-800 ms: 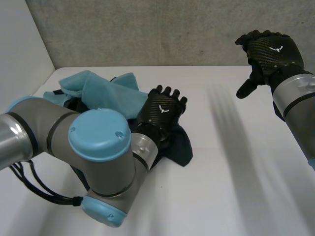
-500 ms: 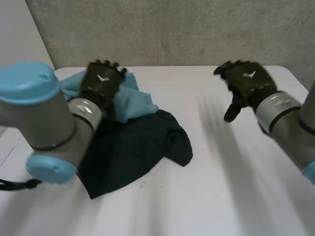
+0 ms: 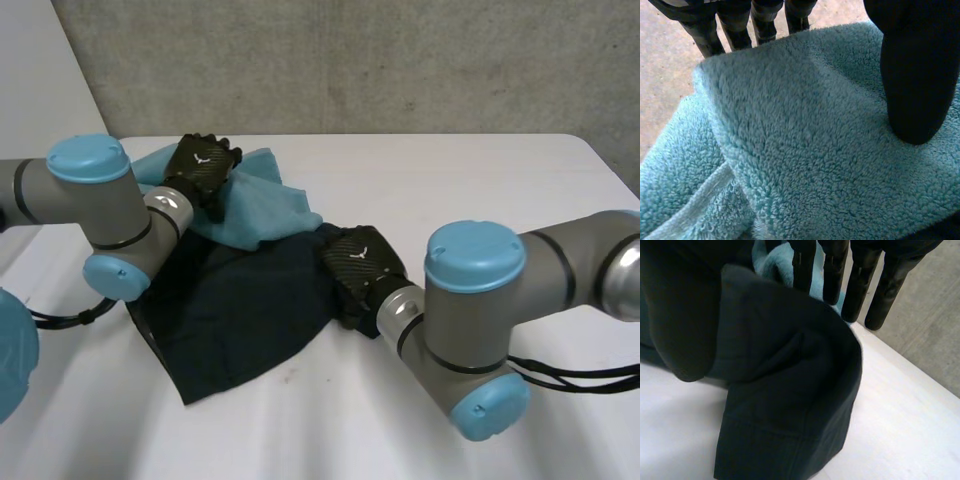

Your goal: Fold the laundry.

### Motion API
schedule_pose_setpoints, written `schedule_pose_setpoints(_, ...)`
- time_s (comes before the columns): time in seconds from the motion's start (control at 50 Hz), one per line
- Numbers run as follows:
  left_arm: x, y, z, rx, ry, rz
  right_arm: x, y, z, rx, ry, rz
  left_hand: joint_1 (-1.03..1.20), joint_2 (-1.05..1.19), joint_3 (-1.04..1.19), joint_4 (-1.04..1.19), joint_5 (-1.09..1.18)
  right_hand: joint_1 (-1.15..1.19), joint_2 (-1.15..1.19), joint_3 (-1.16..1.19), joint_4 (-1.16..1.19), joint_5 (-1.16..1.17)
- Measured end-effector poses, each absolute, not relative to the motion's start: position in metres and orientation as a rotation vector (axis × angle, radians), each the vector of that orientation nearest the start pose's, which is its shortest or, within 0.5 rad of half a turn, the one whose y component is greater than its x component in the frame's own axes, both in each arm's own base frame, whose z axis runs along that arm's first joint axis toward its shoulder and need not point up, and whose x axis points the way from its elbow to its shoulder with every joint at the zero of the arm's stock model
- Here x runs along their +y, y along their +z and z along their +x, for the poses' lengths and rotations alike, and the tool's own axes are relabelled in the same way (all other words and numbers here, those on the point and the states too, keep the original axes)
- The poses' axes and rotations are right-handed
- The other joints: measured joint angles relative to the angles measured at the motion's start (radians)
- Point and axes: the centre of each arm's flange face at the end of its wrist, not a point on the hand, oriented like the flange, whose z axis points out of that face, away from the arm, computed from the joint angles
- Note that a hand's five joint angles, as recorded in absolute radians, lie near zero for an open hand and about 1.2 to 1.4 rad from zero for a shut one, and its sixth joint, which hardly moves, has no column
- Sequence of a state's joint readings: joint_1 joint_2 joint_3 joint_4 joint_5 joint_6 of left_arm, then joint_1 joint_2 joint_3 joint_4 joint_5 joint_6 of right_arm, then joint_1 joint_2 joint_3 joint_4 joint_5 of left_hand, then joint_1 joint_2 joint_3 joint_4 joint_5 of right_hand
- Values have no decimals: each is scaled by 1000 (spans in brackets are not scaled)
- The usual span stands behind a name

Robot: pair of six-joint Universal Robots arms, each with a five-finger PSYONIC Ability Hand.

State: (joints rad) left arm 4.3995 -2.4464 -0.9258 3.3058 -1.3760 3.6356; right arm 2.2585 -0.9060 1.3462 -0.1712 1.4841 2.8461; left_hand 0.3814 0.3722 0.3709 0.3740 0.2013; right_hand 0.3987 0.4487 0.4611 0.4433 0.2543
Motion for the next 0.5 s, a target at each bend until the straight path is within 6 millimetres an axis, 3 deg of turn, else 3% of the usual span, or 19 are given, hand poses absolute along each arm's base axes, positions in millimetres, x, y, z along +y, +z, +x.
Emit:
schedule_pose_setpoints(0.02, -410, 167, -289, 2029, -2160, 1096, -228, 145, 367, 1978, -1685, -1146, 0, 0, 0, 0, 0, 0, 0, 0, 0, 0)
schedule_pose_setpoints(0.04, -413, 165, -290, 2025, -2157, 1102, -231, 139, 369, 1989, -1692, -1159, 346, 322, 320, 300, 290, 168, 195, 187, 187, 180)
schedule_pose_setpoints(0.08, -415, 164, -290, 2016, -2157, 1103, -233, 137, 370, 1996, -1702, -1169, 346, 322, 320, 300, 290, 168, 195, 187, 187, 180)
schedule_pose_setpoints(0.1, -417, 164, -290, 2004, -2155, 1100, -236, 134, 370, 2005, -1714, -1180, 724, 684, 656, 663, 637, 431, 556, 533, 540, 526)
schedule_pose_setpoints(0.14, -421, 164, -290, 1986, -2152, 1085, -238, 133, 371, 2012, -1728, -1187, 724, 684, 656, 663, 637, 431, 556, 533, 540, 526)
schedule_pose_setpoints(0.16, -425, 166, -288, 1964, -2149, 1058, -242, 133, 370, 2027, -1756, -1197, 757, 806, 769, 796, 726, 505, 715, 698, 725, 722)
schedule_pose_setpoints(0.26, -459, 188, -258, 1835, -2101, 796, -248, 140, 365, 2062, -1820, -1185, 757, 814, 784, 812, 726, 538, 718, 718, 741, 737)
schedule_pose_setpoints(0.34, -493, 222, -208, 1646, -2020, 507, -248, 152, 359, 2084, -1865, -1159, 757, 819, 803, 812, 726, 577, 718, 718, 741, 737)
schedule_pose_setpoints(0.46, -510, 246, -176, 1471, -1946, 365, -244, 156, 353, 2094, -1866, -1154, 719, 766, 761, 761, 706, 594, 718, 718, 741, 737)
schedule_pose_setpoints(0.5, -511, 247, -172, 1441, -1926, 349, -242, 156, 352, 2097, -1860, -1157, 451, 514, 516, 510, 494, 595, 718, 718, 741, 737)
